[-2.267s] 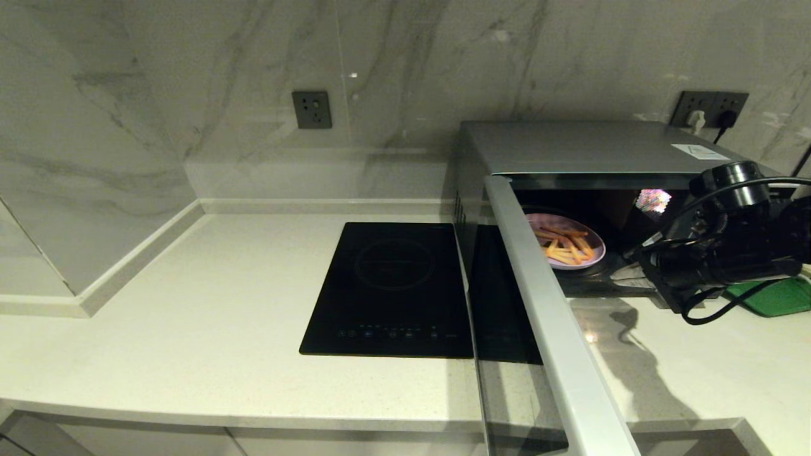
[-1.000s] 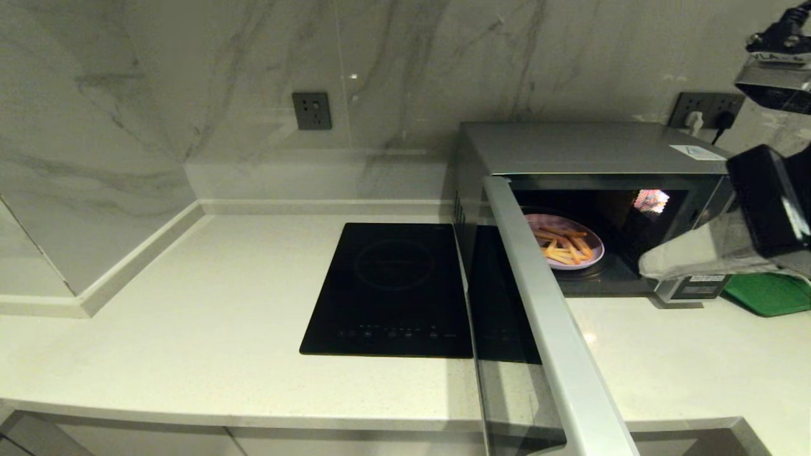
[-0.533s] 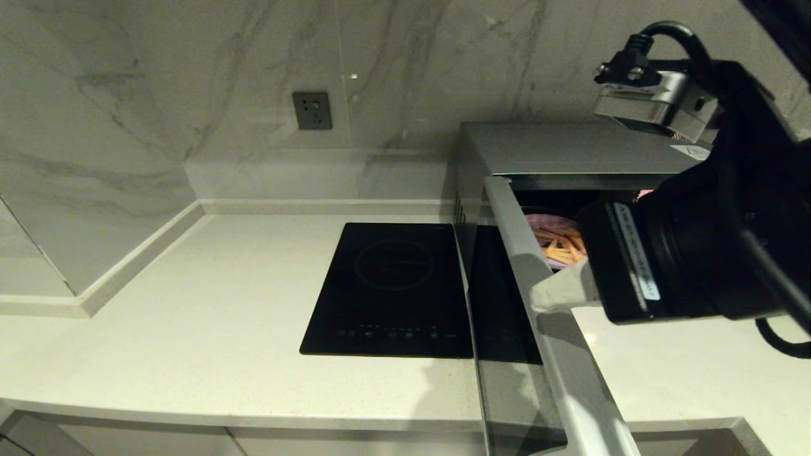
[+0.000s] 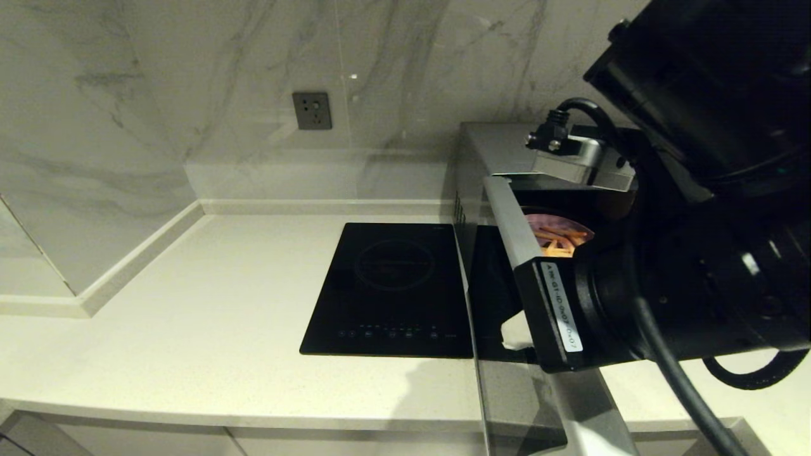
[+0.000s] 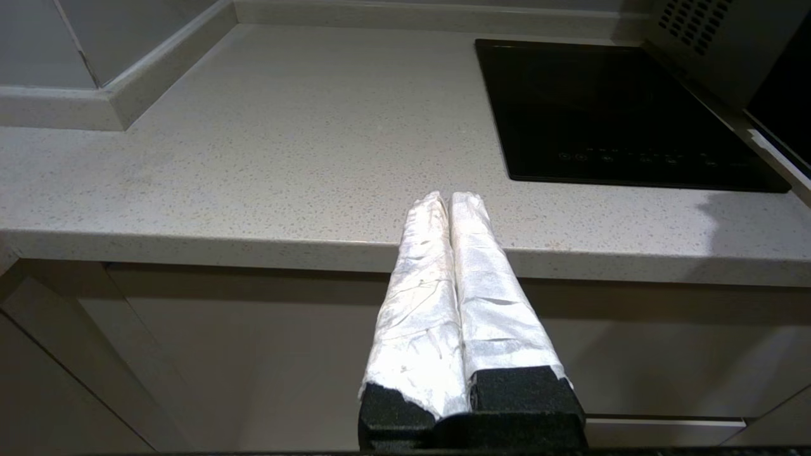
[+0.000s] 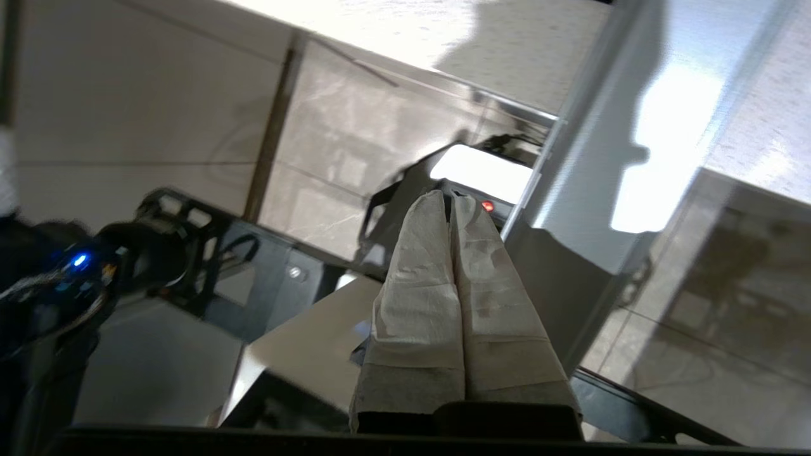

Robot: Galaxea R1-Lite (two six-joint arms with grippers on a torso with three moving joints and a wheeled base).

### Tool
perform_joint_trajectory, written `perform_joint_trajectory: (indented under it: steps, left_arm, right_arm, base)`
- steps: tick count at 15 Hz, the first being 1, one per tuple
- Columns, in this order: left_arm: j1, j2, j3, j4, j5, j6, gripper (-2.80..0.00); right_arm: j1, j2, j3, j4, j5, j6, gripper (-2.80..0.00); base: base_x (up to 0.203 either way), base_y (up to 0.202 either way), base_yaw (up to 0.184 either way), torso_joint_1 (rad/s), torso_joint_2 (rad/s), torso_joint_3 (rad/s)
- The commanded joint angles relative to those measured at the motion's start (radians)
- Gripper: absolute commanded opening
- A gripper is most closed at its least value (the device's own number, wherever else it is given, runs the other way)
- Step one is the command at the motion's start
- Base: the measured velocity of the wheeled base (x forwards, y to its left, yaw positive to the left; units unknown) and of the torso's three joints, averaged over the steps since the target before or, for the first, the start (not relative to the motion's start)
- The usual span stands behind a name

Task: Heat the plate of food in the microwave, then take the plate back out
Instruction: Close the microwave oven

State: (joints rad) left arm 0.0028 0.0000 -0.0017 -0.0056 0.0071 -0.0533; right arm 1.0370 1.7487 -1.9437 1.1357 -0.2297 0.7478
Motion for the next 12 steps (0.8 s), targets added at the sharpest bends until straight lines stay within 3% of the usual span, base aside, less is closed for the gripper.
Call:
perform_joint_trajectory:
  steps: [1,12]
  left_arm:
    - [0.0,0.0,0.0,-0.001,0.001,0.0,-2.8]
    - [0.0,0.0,0.0,-0.001,0.001,0.0,-2.8]
  right_arm:
    - [-0.005,0.0,0.038,0.007,-0.03,0.038,-2.8]
    - [-0.214,-0.258,0.314,0.004,-0.065,0.072,-2.8]
  base:
    - [0.0,0.0,0.0,0.0,0.0,0.0]
    - [0.0,0.0,0.0,0.0,0.0,0.0]
